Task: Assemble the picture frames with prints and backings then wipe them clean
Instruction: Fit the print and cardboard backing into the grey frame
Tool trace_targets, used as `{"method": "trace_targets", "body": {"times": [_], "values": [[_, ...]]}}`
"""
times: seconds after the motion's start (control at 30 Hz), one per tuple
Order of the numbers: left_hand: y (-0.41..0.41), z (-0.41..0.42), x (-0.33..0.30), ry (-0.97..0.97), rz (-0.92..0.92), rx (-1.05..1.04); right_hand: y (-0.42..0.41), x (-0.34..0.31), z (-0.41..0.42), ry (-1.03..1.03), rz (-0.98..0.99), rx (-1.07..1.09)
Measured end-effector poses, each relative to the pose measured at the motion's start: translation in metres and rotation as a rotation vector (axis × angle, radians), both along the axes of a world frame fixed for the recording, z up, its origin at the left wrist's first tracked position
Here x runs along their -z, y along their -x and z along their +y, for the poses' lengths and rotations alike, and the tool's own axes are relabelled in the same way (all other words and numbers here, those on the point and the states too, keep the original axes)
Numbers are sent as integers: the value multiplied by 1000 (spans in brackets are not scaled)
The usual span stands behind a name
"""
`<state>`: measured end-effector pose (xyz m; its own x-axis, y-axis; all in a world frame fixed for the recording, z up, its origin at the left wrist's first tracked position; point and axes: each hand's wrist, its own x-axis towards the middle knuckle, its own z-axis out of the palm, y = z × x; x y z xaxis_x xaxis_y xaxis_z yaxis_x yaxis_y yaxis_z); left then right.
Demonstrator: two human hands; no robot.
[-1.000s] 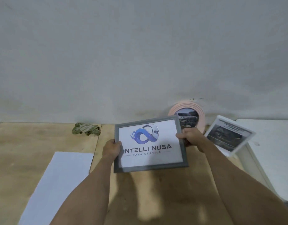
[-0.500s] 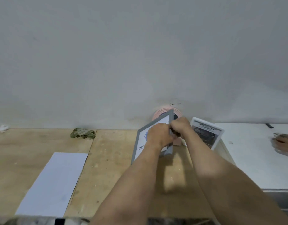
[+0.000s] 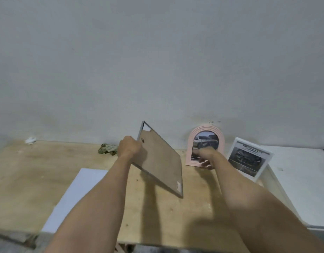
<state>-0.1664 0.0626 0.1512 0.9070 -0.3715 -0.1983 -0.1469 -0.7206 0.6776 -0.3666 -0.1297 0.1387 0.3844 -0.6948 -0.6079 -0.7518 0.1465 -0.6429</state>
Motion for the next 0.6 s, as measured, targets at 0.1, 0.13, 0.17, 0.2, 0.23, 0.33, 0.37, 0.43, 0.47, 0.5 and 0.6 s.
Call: {"method": "trace_targets", "body": {"times": [0.1, 0.13, 0.17, 0.2, 0.23, 0.33, 0.37, 0.43, 0.47, 0.5, 0.6], "values": [[-46, 35, 19, 105, 159, -46, 11, 36, 17, -71, 117, 66], [-56, 46, 25, 140, 226, -36, 12, 49, 26, -96, 135, 99], [-63, 57, 33, 178, 294, -19, 11, 65, 34, -116, 145, 129], [-66, 66, 41, 218, 354, -10, 12, 80, 42, -143, 139, 127], [-67, 76, 51, 241, 406, -13, 10, 96, 50, -182, 121, 139], [-58, 94, 84, 280, 518, 4, 21, 225, 25, -232, -8, 174], [-53, 98, 97, 269, 547, 6, 29, 270, 11, -216, -21, 209], [-42, 105, 128, 209, 600, 15, 46, 304, 19, -242, -19, 312], [-35, 109, 142, 177, 622, 21, 50, 302, 30, -241, -2, 354], [-30, 112, 153, 150, 635, 28, 48, 276, 45, -222, 28, 371], [-12, 122, 184, 60, 663, 27, 47, 222, 81, -153, 123, 379]]}}
